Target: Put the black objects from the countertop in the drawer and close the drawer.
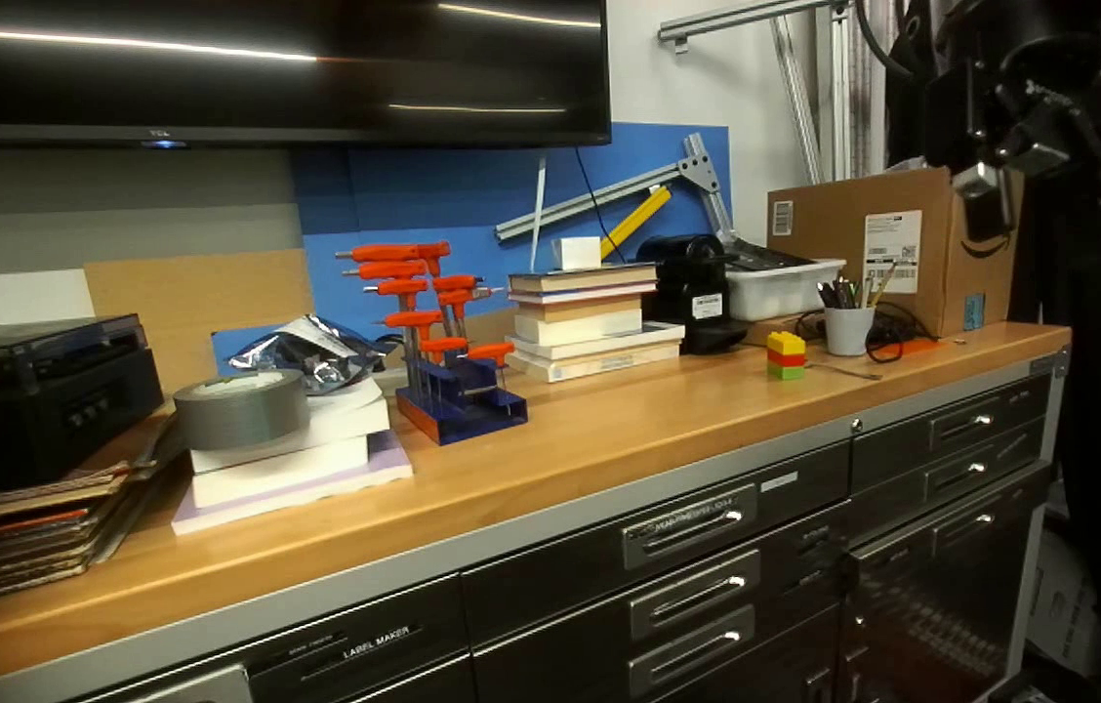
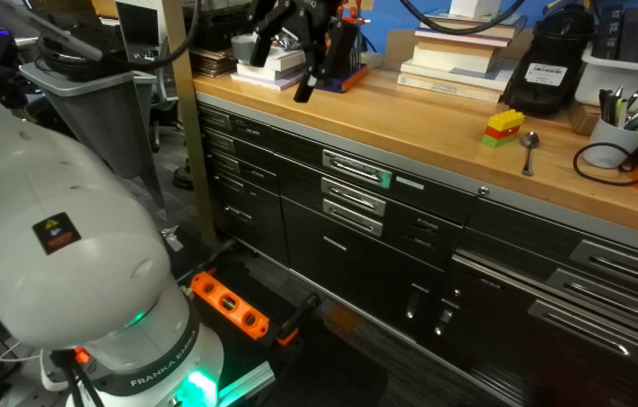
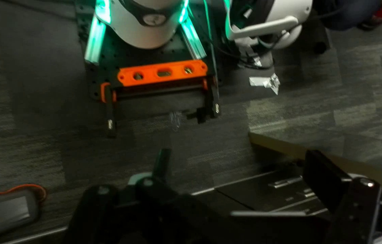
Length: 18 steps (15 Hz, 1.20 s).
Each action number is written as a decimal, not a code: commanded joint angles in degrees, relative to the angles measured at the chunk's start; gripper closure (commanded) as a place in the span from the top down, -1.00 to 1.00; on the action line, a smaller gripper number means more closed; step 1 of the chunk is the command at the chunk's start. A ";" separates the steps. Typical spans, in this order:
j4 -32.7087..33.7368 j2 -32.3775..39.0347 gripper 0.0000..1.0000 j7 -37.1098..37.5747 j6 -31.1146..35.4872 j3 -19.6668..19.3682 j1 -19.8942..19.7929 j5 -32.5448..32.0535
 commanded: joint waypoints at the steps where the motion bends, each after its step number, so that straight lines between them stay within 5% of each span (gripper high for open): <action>1: 1.87 0.03 1.00 -0.46 -5.93 1.58 0.21 -7.15; 4: 0.89 -1.16 1.00 -0.37 -6.26 2.80 0.54 -13.98; 9: -3.32 -6.12 1.00 1.23 4.68 3.00 0.88 -22.62; 18: -11.11 -15.26 1.00 7.57 21.87 -1.53 -1.38 -16.04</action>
